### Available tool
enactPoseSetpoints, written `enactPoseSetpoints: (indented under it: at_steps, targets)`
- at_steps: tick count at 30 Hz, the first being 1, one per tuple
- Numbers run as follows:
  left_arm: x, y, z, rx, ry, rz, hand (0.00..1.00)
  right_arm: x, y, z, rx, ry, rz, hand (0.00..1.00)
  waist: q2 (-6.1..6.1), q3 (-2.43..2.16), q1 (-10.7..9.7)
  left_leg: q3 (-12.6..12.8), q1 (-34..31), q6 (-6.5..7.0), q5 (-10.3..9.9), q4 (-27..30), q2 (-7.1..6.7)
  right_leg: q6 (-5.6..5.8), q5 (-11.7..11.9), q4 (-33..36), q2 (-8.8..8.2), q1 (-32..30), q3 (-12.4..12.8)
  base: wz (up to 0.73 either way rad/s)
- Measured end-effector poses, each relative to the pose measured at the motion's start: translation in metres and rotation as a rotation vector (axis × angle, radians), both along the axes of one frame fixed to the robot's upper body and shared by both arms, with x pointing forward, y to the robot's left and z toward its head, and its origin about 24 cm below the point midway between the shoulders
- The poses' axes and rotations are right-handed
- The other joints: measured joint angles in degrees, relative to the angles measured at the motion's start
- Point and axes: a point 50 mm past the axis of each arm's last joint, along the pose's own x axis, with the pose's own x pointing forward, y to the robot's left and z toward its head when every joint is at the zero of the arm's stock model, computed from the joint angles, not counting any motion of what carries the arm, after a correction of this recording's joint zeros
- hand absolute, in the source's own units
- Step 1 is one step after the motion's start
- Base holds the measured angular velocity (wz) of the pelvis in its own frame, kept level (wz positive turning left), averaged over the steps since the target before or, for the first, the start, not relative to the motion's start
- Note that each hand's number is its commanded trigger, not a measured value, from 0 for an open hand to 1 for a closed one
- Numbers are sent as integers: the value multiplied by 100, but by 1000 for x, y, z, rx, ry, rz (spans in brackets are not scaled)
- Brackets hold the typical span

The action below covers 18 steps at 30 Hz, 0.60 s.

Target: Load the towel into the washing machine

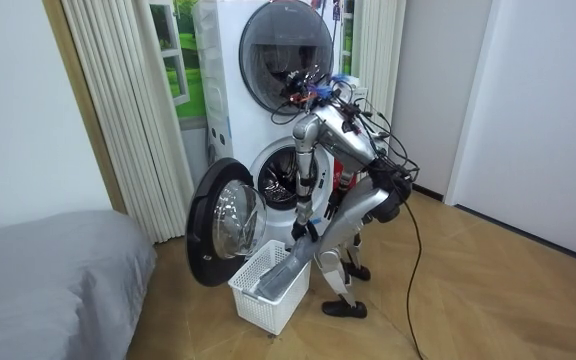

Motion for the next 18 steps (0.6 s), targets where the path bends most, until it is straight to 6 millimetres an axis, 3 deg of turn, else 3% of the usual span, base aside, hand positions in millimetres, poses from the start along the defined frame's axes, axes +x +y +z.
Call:
enactPoseSetpoints:
  at_steps: [11, 18]
  targets:
    - [-26, -2, -33, -5, 119, -2, 100, -17, -7, -20, -27, 63, -31, 0, -22, -15, 36, 84, 702, -4, 6, -247, -97, 16, -10, -184, -75, 655, -8, 2]
    - [-50, -1, -57, -52, 175, 24, 100, -56, -16, -53, -54, 179, -52, 0, -5, -32, 255, 219, 1822, -36, 29, -719, -113, 58, 13, -623, -90, 1705, -32, -4]
